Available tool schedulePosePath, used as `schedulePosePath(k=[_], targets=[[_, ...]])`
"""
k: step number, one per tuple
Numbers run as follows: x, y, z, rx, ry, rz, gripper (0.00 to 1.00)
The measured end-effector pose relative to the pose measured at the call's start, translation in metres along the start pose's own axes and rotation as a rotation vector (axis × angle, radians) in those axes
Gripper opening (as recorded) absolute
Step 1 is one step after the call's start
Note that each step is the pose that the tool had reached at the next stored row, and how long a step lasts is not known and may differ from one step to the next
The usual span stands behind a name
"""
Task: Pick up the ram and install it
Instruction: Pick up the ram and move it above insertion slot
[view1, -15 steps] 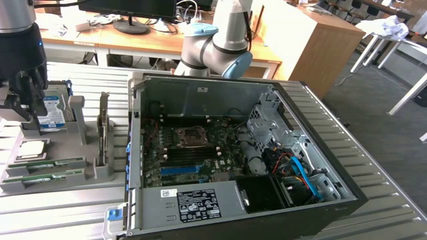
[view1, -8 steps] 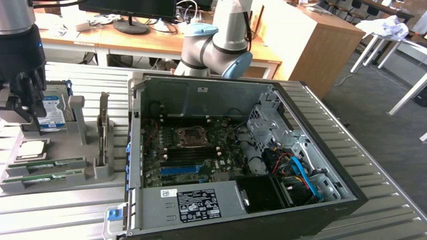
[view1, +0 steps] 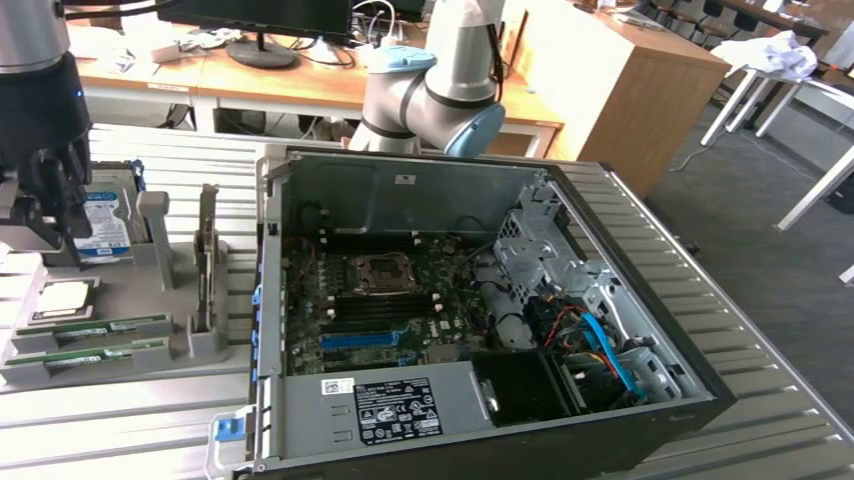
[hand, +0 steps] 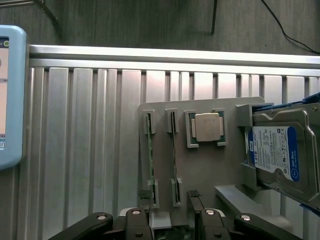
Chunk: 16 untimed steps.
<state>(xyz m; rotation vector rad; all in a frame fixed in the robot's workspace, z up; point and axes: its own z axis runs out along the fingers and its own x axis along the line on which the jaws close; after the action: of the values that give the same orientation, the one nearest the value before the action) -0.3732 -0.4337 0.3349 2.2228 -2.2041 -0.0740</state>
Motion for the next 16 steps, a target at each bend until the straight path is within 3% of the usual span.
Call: schedulePosePath(k=[16], targets=[[0.0039,0.0001,0.004,-0.0001,0.0001,0.0,0.41]])
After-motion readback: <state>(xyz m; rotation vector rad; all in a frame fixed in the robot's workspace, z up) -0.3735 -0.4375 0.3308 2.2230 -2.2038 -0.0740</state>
